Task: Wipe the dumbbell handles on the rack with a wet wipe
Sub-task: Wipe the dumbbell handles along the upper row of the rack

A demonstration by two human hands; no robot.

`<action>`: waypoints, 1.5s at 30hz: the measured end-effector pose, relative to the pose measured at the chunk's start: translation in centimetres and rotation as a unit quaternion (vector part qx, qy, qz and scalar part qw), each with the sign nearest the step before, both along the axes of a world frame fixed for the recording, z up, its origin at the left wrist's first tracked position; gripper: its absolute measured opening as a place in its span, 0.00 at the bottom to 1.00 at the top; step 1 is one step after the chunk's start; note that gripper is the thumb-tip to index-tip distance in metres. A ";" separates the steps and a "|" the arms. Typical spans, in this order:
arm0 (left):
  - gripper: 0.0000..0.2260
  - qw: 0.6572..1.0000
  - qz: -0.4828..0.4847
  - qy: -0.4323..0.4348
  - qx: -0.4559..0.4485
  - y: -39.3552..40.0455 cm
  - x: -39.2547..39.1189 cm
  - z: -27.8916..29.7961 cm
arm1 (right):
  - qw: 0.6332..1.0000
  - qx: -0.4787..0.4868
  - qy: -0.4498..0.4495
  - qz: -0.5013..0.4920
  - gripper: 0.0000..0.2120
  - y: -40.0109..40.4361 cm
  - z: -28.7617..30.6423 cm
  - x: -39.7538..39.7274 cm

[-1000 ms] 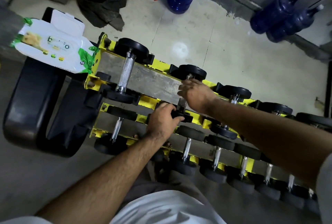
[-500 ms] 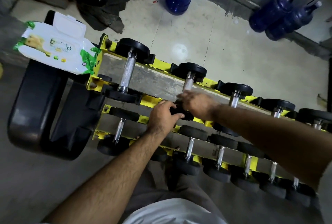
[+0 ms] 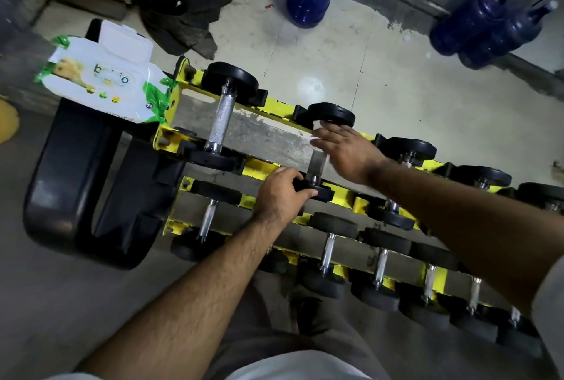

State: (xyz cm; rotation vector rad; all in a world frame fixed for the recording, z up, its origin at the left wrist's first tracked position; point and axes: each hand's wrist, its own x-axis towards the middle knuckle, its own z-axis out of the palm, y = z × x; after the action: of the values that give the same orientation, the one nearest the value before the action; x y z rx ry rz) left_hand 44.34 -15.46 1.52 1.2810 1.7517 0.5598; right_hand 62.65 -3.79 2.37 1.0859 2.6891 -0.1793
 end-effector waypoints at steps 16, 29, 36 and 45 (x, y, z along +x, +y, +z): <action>0.10 0.974 -0.067 0.217 0.018 -1.0 3.0 2.4 | 0.988 -0.102 0.107 -0.037 0.16 -4.1 2.4 0.5; 0.12 0.946 -0.089 0.308 0.050 -3.3 16.5 5.2 | 0.921 -0.149 0.287 -0.216 0.16 -6.2 5.1 13.8; 0.17 0.968 -0.092 0.234 0.021 -4.4 22.6 4.7 | 0.911 -0.172 0.293 -0.232 0.15 -7.4 4.6 20.0; 0.19 0.972 -0.067 0.222 0.034 -5.5 27.3 1.2 | 0.909 -0.134 0.344 -0.192 0.17 -7.3 1.1 22.4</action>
State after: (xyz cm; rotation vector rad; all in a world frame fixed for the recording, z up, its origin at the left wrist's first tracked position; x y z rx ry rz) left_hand 71.61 -20.97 2.69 1.6552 1.9966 0.2681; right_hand 85.04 -11.07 3.50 1.6885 2.8198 -1.1643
